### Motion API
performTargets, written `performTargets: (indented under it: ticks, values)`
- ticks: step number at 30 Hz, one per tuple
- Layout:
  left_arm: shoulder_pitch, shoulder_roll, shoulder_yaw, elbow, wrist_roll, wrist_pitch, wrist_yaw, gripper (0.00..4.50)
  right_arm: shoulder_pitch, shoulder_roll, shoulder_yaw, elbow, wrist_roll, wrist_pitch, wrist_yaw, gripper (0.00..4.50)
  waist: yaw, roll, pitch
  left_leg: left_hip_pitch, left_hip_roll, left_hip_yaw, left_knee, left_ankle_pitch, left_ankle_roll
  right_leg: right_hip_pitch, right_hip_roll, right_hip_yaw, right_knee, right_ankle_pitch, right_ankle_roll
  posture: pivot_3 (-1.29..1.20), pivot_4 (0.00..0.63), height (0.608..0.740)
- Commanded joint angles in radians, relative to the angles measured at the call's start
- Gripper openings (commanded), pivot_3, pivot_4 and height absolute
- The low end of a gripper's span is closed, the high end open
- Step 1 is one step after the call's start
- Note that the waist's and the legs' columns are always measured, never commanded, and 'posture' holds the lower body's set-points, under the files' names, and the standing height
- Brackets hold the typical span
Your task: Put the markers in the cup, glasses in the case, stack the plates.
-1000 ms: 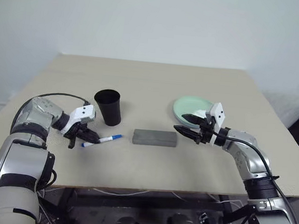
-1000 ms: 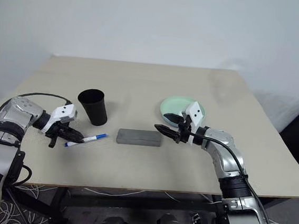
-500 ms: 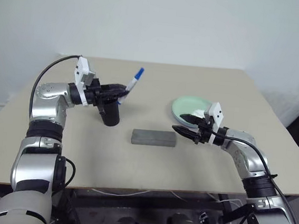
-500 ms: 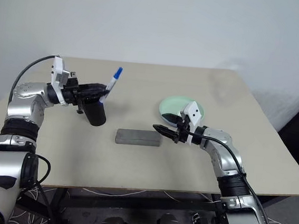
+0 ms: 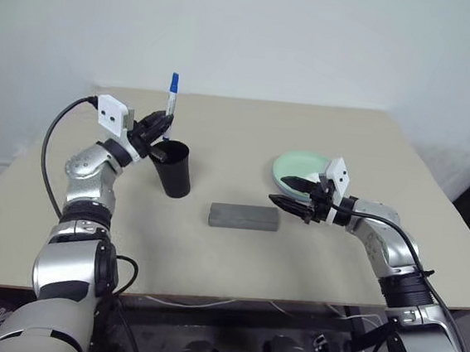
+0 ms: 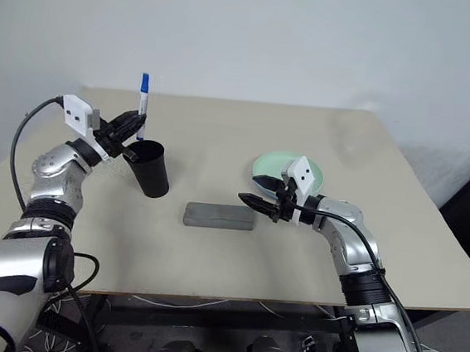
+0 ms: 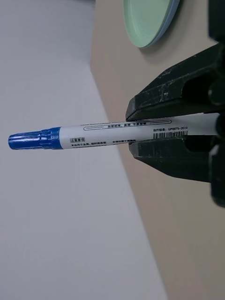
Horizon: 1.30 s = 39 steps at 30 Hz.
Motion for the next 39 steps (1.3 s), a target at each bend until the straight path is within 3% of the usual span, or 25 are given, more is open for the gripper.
performTargets:
  ticks: [1, 12, 21, 33, 39]
  values:
    - [-0.043, 0.000, 0.025, -0.002, -0.018, -0.017, -0.001, 0.13, -0.017, 0.003, -0.023, -0.022, 0.001, -0.020, -0.006, 3.12, 0.000, 0.000, 0.000, 0.000, 0.000, 0.000, 0.000, 0.000, 0.000, 0.000, 0.000, 0.000, 0.000, 0.000, 0.000, 0.00, 0.000, 0.737]
    - [-0.013, -0.013, 0.057, -0.006, -0.039, -0.003, -0.015, 0.13, -0.003, 0.001, -0.025, -0.033, 0.004, -0.020, -0.015, 3.12, 0.000, 0.000, 0.000, 0.000, 0.000, 0.000, 0.000, 0.000, 0.000, 0.000, 0.000, 0.000, 0.000, 0.000, 0.000, 0.00, 0.000, 0.737]
    - [0.011, -0.026, 0.056, -0.021, -0.046, -0.009, -0.007, 3.13, -0.013, 0.004, -0.021, -0.024, 0.004, -0.022, -0.008, 3.12, 0.000, 0.000, 0.000, 0.000, 0.000, 0.000, 0.000, 0.000, 0.000, 0.000, 0.000, 0.000, 0.000, 0.000, 0.000, 0.00, 0.000, 0.737]
    - [0.013, -0.028, 0.073, -0.075, -0.082, 0.005, -0.019, 3.13, -0.001, 0.001, -0.023, -0.033, 0.005, -0.018, -0.011, 3.12, 0.000, 0.000, 0.000, 0.000, 0.000, 0.000, 0.000, 0.000, 0.000, 0.000, 0.000, 0.000, 0.000, 0.000, 0.000, 0.00, 0.000, 0.737]
    - [0.153, 0.010, 0.046, -0.483, -0.199, 0.214, -0.160, 3.13, 0.003, -0.007, -0.041, -0.024, 0.003, -0.023, -0.034, 3.12, -0.002, 0.000, 0.000, 0.000, 0.001, 0.001, -0.001, 0.000, 0.000, 0.000, 0.000, 0.001, 0.000, 0.000, 0.000, 0.00, 0.000, 0.737]
